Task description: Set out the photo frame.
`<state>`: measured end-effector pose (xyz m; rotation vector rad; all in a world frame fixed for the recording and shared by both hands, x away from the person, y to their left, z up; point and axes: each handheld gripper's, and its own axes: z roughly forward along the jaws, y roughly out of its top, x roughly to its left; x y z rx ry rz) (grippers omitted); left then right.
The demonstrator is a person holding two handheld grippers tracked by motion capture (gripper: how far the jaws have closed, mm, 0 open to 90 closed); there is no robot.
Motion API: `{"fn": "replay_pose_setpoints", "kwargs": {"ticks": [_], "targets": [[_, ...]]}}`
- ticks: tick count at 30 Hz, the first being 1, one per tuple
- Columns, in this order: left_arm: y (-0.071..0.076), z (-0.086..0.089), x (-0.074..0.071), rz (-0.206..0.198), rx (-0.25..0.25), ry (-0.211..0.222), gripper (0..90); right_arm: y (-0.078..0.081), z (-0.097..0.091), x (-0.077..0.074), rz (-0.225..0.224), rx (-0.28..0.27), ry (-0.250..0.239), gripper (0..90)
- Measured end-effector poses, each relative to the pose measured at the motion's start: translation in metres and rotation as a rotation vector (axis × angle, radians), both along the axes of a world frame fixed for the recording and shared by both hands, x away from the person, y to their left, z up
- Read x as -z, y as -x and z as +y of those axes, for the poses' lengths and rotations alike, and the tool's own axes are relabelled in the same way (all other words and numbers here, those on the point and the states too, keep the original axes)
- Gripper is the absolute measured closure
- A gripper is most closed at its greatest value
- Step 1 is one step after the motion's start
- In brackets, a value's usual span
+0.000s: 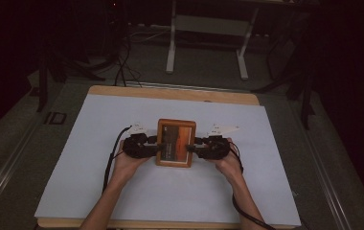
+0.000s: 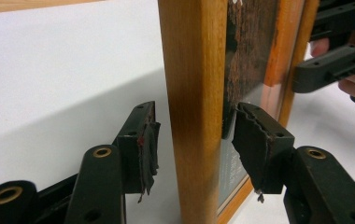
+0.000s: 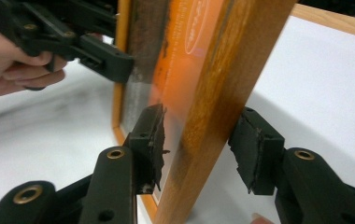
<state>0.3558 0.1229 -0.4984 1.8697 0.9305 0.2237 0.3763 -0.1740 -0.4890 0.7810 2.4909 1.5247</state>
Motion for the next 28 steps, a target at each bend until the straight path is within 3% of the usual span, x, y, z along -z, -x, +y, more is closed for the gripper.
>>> {"fn": "replay_pose_setpoints", "kwargs": {"ticks": [3, 17, 23, 28], "targets": [[0.001, -0.002, 0.000, 0.000, 0.026, -0.009, 50.4, 0.001, 0.000, -0.001, -0.010, 0.015, 0.023, 52.9], [0.005, 0.002, 0.003, 0.035, 0.041, -0.003, 50.9, 0.002, -0.011, -0.007, -0.021, 0.056, -0.006, 45.3], [0.011, 0.013, 0.002, 0.027, 0.010, 0.016, 42.3, 0.008, -0.022, -0.009, -0.027, 0.073, -0.007, 39.6], [0.020, 0.024, 0.000, 0.012, -0.012, -0.005, 40.2, 0.013, -0.033, -0.011, -0.022, 0.083, 0.012, 37.6]]}}
